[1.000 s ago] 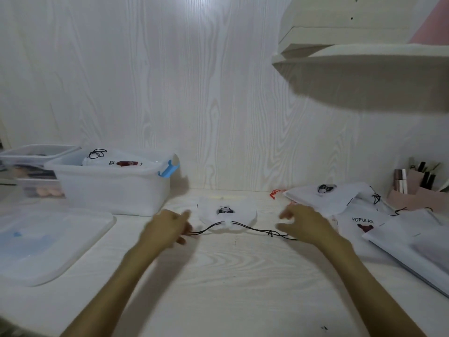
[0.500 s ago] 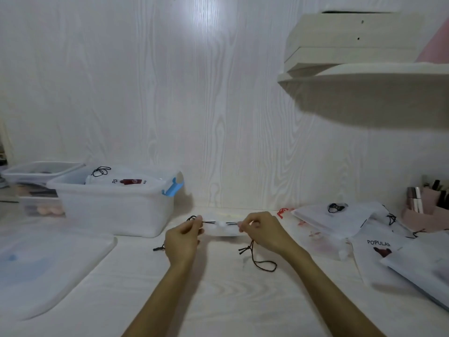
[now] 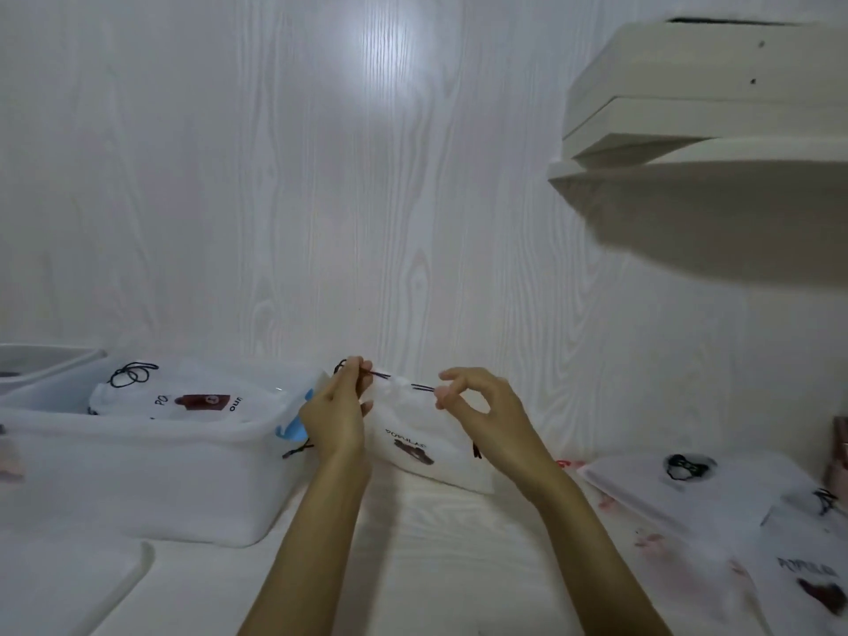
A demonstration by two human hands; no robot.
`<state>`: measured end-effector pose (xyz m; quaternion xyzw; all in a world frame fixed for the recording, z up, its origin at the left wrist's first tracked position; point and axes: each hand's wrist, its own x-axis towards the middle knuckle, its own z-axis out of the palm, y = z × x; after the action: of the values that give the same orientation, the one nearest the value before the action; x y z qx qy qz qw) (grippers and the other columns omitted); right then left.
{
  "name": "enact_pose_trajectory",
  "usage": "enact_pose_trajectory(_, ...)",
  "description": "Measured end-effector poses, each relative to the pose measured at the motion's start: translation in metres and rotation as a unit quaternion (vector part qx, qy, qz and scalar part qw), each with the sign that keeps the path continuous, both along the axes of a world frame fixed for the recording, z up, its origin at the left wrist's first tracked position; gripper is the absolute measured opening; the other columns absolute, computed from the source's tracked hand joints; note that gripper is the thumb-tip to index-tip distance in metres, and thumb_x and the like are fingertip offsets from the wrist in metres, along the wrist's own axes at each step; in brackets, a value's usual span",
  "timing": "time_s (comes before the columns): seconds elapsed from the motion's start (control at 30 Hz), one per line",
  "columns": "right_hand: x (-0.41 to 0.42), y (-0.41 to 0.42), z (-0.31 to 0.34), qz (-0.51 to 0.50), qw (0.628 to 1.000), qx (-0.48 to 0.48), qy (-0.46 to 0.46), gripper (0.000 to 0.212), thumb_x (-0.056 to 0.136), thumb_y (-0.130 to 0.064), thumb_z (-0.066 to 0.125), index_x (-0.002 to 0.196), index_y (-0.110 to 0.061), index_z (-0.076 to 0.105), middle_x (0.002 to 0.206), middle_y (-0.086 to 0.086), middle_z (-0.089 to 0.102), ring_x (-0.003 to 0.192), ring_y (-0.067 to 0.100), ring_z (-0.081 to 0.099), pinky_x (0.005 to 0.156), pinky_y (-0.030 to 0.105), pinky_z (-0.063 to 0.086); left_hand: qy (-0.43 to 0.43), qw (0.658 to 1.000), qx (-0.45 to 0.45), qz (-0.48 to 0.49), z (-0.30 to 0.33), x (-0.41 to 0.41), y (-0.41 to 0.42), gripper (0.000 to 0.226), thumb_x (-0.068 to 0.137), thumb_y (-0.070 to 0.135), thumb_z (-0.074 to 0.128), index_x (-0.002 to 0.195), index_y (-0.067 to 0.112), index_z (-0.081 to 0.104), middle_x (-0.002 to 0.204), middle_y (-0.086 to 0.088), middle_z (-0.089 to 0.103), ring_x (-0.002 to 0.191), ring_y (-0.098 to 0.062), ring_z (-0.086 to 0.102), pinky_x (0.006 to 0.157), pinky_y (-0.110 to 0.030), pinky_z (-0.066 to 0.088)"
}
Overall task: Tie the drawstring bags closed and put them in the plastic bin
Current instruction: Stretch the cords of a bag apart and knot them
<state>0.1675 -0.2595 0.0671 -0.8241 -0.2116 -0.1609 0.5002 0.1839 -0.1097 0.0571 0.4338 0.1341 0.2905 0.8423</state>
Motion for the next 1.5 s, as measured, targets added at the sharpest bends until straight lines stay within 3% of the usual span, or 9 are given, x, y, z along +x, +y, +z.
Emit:
enact_pose_trajectory(0.2,0.010,-0.001,-0.005,0.122,0.990,0.039,0.054,0.025,0.097,-0.027,0.049,0.086,-0.005,0.053,0.098,-0.012,0.071,0.104,-0.003,0.061,0.089,0.018,0.043,0.006,0.985,-0.063,-0.163,-0.012,0.010,0.015,0.013,0.095,0.018,0.054,0.093,0.013,0.066,0.076,0.009,0.073,0.067,0.000,0.067,0.055,-0.012,0.051)
enact_pose_trajectory(0.4,0.012,-0.016,-0.005,0.143,0.978,0.014,0.154,0.020,0.097,-0.018,0.050,0.081,-0.006,0.053,0.089,-0.002,0.070,0.079,0.006,0.066,0.088,0.022,0.051,-0.009,0.975,0.162,-0.153,0.007,-0.004,0.022,0.019,0.097,0.022,0.049,0.098,0.020,0.068,0.095,0.011,0.072,0.090,0.002,0.064,0.069,-0.019,0.041)
enact_pose_trajectory(0.6,0.015,-0.016,-0.013,0.090,0.969,-0.064,0.219,0.017,0.097,-0.016,0.047,0.083,-0.008,0.054,0.086,0.010,0.069,0.068,0.014,0.068,0.069,0.020,0.052,-0.007,0.937,0.232,-0.260,0.020,-0.019,0.015,0.021,0.100,0.022,0.041,0.096,0.017,0.061,0.097,0.008,0.075,0.090,0.001,0.069,0.054,-0.012,0.048)
enact_pose_trajectory(0.77,0.013,-0.025,0.002,-0.009,0.962,-0.178,0.205,0.025,0.090,-0.031,0.061,0.070,-0.017,0.066,0.058,-0.002,0.054,0.051,0.009,0.049,0.060,0.022,0.044,0.061,0.828,0.487,-0.272,0.020,-0.022,0.006,0.020,0.094,0.018,0.054,0.088,0.022,0.072,0.058,0.016,0.067,0.047,0.010,0.052,0.045,-0.010,0.030)
enact_pose_trajectory(0.9,-0.005,-0.034,0.027,0.001,0.936,-0.239,0.259,0.032,0.090,-0.040,0.058,0.069,-0.016,0.064,0.058,-0.003,0.051,0.050,0.009,0.045,0.055,0.017,0.041,0.098,0.775,0.556,-0.283,0.011,-0.018,-0.008,0.016,0.088,0.021,0.063,0.085,0.012,0.077,0.063,0.010,0.069,0.049,0.005,0.052,0.050,-0.006,0.037)
enact_pose_trajectory(1.03,-0.008,-0.039,0.034,-0.021,0.962,-0.128,0.239,0.036,0.088,-0.045,0.059,0.067,-0.016,0.059,0.060,-0.002,0.056,0.050,0.008,0.048,0.056,0.017,0.043,0.109,0.725,0.584,-0.349,0.006,-0.019,-0.017,0.018,0.087,0.026,0.064,0.072,0.023,0.074,0.053,0.016,0.060,0.049,0.004,0.046,0.051,-0.011,0.034)
enact_pose_trajectory(1.17,-0.004,-0.034,0.027,-0.027,0.970,-0.030,0.240,0.032,0.089,-0.042,0.059,0.072,-0.014,0.061,0.061,-0.002,0.057,0.049,0.007,0.049,0.058,0.017,0.046,0.118,0.666,0.568,-0.469,0.010,-0.023,-0.022,0.025,0.095,0.024,0.052,0.103,0.016,0.074,0.068,0.015,0.057,0.065,-0.001,0.046,0.060,-0.014,0.041)
enact_pose_trajectory(1.37,-0.005,-0.011,0.021,0.066,0.977,0.013,0.202,0.033,0.092,-0.044,0.052,0.100,-0.017,0.071,0.088,-0.005,0.069,0.084,0.009,0.061,0.089,0.024,0.047,0.107,0.615,0.550,-0.554,0.009,-0.030,-0.020,0.027,0.096,0.027,0.053,0.075,0.029,0.071,0.081,0.016,0.067,0.074,0.003,0.055,0.069,-0.015,0.047)
enact_pose_trajectory(1.5,-0.006,-0.014,0.024,0.036,0.984,-0.083,0.154,0.043,0.095,-0.048,0.041,0.128,-0.023,0.055,0.129,-0.005,0.058,0.118,0.010,0.052,0.103,0.029,0.038,0.136,0.656,0.508,-0.541,0.007,-0.027,-0.016,0.025,0.096,0.024,0.053,0.082,0.025,0.074,0.077,0.009,0.064,0.070,0.000,0.054,0.062,-0.013,0.048)
